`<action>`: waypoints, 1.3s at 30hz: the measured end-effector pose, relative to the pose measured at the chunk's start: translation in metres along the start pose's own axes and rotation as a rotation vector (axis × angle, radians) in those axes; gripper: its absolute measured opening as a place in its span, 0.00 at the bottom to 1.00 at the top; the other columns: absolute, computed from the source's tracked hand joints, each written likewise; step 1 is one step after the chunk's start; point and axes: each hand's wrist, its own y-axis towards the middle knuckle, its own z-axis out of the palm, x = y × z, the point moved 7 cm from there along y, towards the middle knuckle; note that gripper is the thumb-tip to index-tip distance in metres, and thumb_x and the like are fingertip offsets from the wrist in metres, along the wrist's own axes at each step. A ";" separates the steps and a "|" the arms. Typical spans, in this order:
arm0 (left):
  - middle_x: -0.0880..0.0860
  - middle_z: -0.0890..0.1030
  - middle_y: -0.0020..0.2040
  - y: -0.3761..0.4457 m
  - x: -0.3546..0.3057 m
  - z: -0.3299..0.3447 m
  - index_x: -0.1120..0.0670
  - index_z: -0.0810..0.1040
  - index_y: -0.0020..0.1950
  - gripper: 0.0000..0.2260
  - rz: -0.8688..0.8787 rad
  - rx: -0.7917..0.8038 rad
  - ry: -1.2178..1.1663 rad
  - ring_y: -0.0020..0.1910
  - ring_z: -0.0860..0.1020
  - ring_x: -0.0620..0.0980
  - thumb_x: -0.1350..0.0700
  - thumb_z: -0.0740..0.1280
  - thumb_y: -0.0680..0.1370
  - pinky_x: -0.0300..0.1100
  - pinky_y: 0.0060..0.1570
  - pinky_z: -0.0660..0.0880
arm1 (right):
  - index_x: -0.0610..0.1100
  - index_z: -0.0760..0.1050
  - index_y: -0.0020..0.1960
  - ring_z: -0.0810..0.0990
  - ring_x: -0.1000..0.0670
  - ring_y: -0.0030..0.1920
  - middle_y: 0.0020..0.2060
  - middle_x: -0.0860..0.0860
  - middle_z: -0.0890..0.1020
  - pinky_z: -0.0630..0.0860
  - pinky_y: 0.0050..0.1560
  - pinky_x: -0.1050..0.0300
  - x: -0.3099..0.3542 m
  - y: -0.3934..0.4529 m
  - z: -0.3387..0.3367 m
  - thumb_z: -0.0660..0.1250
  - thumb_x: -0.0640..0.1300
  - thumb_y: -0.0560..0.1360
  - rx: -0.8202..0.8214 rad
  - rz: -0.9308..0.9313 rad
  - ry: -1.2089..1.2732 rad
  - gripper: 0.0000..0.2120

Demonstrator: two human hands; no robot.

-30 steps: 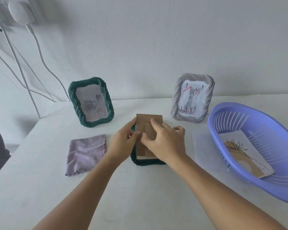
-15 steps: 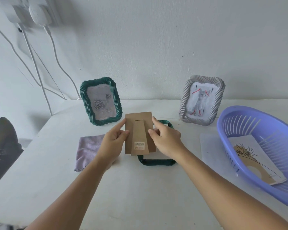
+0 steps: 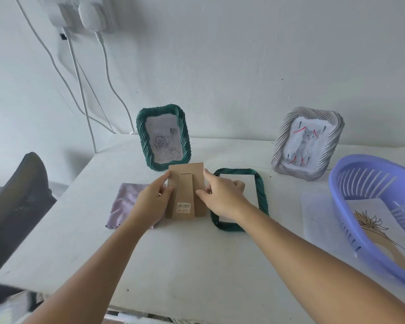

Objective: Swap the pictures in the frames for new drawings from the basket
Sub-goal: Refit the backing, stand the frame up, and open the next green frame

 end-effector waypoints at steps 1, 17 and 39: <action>0.47 0.78 0.38 -0.001 0.000 -0.002 0.40 0.65 0.78 0.21 -0.003 0.003 0.045 0.38 0.76 0.46 0.50 0.60 0.85 0.40 0.34 0.68 | 0.51 0.59 0.78 0.76 0.50 0.50 0.41 0.57 0.76 0.58 0.63 0.47 0.002 0.001 0.003 0.60 0.56 0.82 0.007 -0.005 -0.008 0.28; 0.46 0.68 0.40 0.000 -0.011 -0.004 0.60 0.79 0.63 0.14 0.099 0.110 0.399 0.55 0.67 0.49 0.54 0.66 0.81 0.42 0.48 0.64 | 0.52 0.72 0.71 0.68 0.41 0.64 0.62 0.45 0.72 0.61 0.61 0.41 0.011 0.003 0.017 0.58 0.61 0.80 0.074 -0.066 -0.462 0.23; 0.52 0.84 0.54 0.017 -0.079 0.081 0.46 0.69 0.77 0.22 0.178 0.175 0.364 0.55 0.80 0.55 0.51 0.62 0.82 0.49 0.53 0.78 | 0.57 0.75 0.64 0.78 0.50 0.52 0.47 0.56 0.77 0.60 0.59 0.47 -0.102 -0.050 -0.057 0.63 0.62 0.76 -0.290 0.224 -0.217 0.19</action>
